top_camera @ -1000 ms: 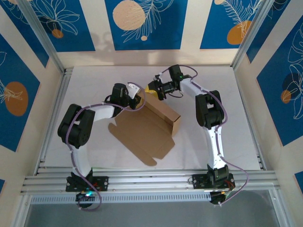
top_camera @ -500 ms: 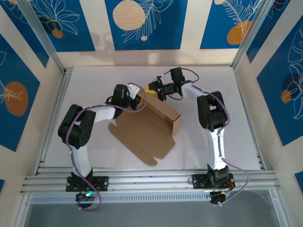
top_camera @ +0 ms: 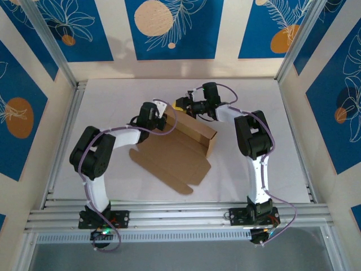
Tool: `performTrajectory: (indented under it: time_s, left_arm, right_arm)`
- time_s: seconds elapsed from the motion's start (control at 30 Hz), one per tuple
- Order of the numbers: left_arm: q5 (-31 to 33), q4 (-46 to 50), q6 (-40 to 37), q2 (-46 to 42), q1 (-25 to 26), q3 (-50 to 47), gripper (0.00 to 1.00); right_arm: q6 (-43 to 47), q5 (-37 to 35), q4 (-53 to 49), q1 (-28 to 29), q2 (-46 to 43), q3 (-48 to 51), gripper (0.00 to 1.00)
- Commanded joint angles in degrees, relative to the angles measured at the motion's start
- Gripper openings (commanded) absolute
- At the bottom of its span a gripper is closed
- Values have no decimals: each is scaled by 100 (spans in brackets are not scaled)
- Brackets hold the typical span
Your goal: Fold the paper box
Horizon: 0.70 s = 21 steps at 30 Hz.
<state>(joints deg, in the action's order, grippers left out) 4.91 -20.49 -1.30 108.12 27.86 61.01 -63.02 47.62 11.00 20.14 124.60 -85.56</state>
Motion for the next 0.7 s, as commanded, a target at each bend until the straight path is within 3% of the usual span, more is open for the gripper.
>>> performTrajectory:
  time_s: [0.0, 0.17, 0.3, 0.5, 0.67]
  left_arm:
    - [1017, 243, 20, 61, 127, 23, 0]
    - [1116, 219, -28, 56, 175, 12, 0]
    - [444, -281, -189, -51, 159, -277, 2]
    - [-515, -577, -474, -228, 137, -595, 0]
    - [-1156, -610, -560, -260, 82, -618, 0]
  right_arm:
    - [-594, 192, -535, 605, -49, 369, 58]
    - [-873, 351, -66, 777, -138, 540, 58]
    - [-770, 403, -73, 671, -324, 617, 60]
    - [159, -267, -1297, 53, -846, 728, 66]
    - [788, -763, -2180, -203, -966, 623, 62]
